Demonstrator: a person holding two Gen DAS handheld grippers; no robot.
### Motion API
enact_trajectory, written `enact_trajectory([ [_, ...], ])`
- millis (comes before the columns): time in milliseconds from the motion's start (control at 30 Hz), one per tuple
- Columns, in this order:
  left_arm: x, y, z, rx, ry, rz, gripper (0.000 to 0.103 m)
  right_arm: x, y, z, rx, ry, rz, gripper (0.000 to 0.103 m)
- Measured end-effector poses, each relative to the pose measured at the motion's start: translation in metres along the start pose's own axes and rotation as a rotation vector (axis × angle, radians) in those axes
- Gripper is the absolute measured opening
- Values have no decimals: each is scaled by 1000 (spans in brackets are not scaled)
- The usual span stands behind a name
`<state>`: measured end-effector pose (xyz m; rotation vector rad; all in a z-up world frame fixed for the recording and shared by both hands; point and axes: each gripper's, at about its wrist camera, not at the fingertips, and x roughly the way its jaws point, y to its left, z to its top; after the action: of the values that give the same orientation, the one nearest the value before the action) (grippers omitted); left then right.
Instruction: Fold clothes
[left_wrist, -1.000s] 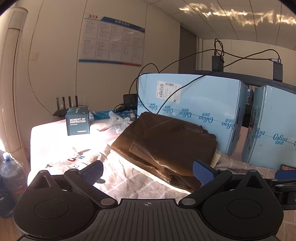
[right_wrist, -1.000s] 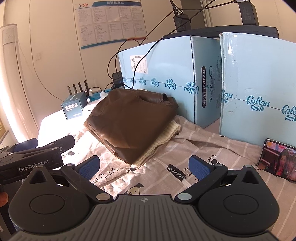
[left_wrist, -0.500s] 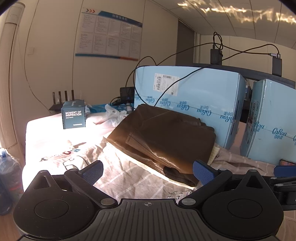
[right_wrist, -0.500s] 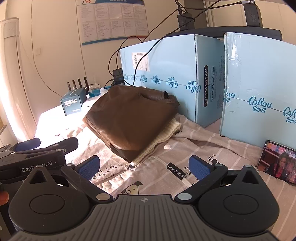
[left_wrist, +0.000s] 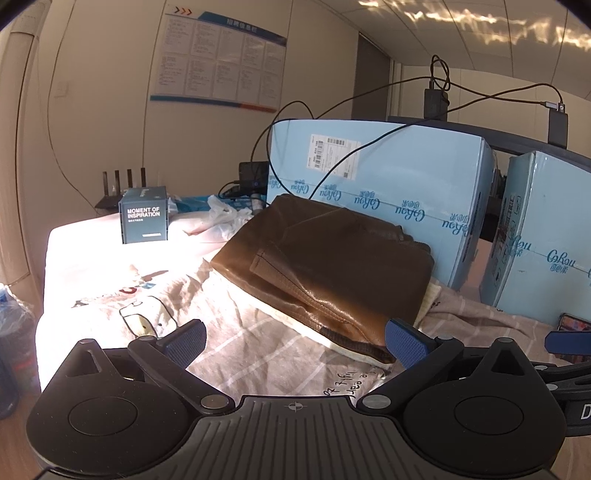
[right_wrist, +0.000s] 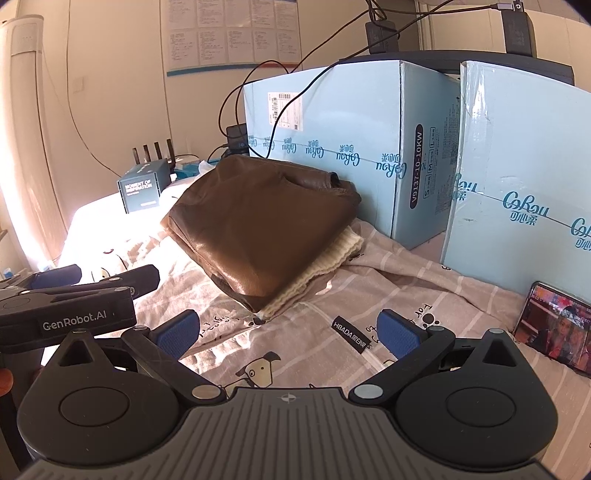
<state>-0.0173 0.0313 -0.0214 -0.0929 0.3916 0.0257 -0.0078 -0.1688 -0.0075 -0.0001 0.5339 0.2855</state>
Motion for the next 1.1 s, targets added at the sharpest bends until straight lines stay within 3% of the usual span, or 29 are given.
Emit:
enact_trajectory([
  [1100, 0, 1, -1, -3, -7, 12, 103, -1, -1, 1, -12, -13, -17, 103],
])
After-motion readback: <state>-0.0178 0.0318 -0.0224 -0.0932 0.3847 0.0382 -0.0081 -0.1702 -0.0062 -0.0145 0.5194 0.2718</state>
